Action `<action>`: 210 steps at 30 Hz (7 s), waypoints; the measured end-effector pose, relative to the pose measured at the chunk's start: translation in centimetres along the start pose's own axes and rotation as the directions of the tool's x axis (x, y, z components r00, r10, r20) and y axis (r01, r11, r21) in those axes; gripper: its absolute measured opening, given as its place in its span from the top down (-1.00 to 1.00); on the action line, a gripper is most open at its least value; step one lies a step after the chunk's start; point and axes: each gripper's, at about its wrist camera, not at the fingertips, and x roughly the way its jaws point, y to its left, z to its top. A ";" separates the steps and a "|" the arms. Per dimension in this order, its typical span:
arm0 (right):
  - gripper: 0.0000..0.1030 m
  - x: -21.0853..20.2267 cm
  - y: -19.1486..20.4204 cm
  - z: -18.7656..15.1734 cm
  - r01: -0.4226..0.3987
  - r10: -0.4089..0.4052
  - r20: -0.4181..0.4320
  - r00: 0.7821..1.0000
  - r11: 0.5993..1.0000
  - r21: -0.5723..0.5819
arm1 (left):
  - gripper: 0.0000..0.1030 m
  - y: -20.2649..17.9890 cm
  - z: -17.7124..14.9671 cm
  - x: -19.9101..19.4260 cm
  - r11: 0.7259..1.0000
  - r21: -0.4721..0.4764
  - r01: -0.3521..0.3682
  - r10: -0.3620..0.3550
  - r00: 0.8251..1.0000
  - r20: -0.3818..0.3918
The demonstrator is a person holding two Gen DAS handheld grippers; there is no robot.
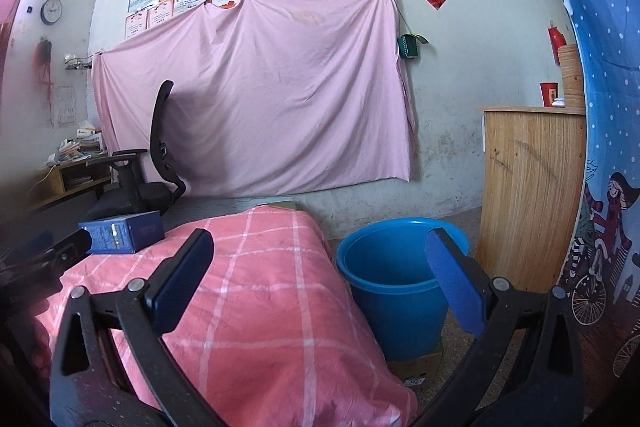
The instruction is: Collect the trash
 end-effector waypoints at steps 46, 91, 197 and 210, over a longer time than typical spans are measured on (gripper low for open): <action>-1.00 -1.8 4.2 -6.2 -0.031 0.025 -0.092 0.995 0.998 -0.057 | -0.97 2.9 -6.4 -3.2 0.997 0.031 -0.070 0.071 0.996 -0.046; -1.00 -1.8 4.3 -6.3 -0.034 0.029 -0.088 0.996 0.998 -0.059 | -0.97 2.8 -6.6 -2.9 0.996 0.024 -0.090 0.091 0.995 -0.045; -1.00 -1.9 4.3 -6.3 -0.033 0.028 -0.087 0.996 0.998 -0.053 | -0.97 2.5 -6.6 -3.4 0.995 0.022 -0.100 0.101 0.994 -0.036; -1.00 -2.0 4.9 -6.2 -0.033 0.028 -0.088 0.996 0.998 -0.054 | -0.97 2.0 -6.7 -3.3 0.991 0.051 -0.121 0.123 0.992 -0.025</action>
